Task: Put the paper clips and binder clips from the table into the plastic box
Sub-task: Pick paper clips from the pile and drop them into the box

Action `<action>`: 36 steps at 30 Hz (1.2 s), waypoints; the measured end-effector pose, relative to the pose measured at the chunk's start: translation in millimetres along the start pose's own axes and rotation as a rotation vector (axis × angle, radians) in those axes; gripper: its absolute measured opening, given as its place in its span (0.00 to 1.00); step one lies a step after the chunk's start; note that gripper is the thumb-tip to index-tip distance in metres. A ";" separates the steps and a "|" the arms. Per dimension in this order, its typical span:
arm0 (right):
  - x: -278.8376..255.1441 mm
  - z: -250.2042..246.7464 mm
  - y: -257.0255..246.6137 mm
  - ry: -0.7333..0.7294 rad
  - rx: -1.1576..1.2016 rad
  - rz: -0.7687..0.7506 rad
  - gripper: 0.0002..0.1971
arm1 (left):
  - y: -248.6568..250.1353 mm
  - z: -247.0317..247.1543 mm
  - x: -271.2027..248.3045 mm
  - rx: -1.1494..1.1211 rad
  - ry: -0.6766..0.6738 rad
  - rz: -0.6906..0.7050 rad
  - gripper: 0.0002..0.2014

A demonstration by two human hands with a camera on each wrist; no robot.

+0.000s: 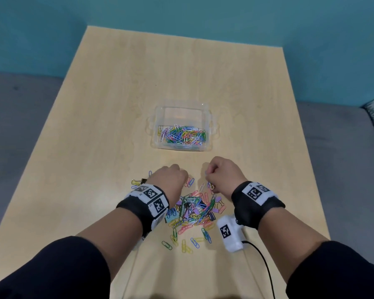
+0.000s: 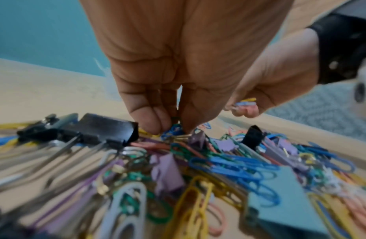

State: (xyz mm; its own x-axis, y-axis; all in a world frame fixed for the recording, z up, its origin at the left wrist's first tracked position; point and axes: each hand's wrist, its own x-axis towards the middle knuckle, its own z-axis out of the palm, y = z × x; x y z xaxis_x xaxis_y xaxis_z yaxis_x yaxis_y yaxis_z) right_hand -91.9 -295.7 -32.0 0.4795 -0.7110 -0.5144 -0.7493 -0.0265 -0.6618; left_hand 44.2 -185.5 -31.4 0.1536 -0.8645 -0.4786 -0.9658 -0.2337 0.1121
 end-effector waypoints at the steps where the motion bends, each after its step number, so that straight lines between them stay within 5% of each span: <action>1: 0.6 -3.9 -1.5 -0.001 0.066 0.020 0.06 | 2.5 -0.5 -0.4 0.024 -0.001 0.010 0.11; 7: 12.2 -26.8 -25.3 0.014 0.275 0.028 0.09 | 3.2 1.8 5.4 -0.038 0.018 0.007 0.13; 14: 42.5 -44.5 -73.6 0.079 0.218 -0.087 0.10 | -29.1 -58.1 20.2 -0.740 0.277 -0.332 0.04; 18: 56.6 -41.1 -98.6 0.087 0.051 -0.172 0.07 | -42.0 -99.8 37.9 -0.962 0.421 -0.301 0.04; 24: 44.9 -50.3 -79.8 0.100 -0.087 -0.214 0.06 | -59.3 -93.1 27.1 -1.118 0.439 -0.243 0.06; 26: 30.7 -52.8 -60.0 0.045 -0.199 -0.193 0.10 | -69.8 -74.8 13.3 -1.037 0.446 -0.265 0.06; 29: 6.1 -39.5 -29.2 -0.151 -0.509 -0.233 0.17 | -78.7 -37.9 -6.0 -0.611 0.302 -0.235 0.08; 36: -15.7 -5.0 -1.2 -0.302 -0.976 -0.558 0.35 | -52.1 5.3 -26.8 -0.075 0.139 0.107 0.17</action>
State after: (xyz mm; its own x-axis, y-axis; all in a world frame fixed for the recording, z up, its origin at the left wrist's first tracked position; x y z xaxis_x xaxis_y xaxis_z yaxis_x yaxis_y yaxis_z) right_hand -100.8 -288.0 -20.4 0.8446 -0.2366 -0.4803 -0.3700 -0.9064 -0.2041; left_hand 89.2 -147.8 -29.1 0.0834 -0.9382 -0.3360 -0.9606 -0.1654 0.2234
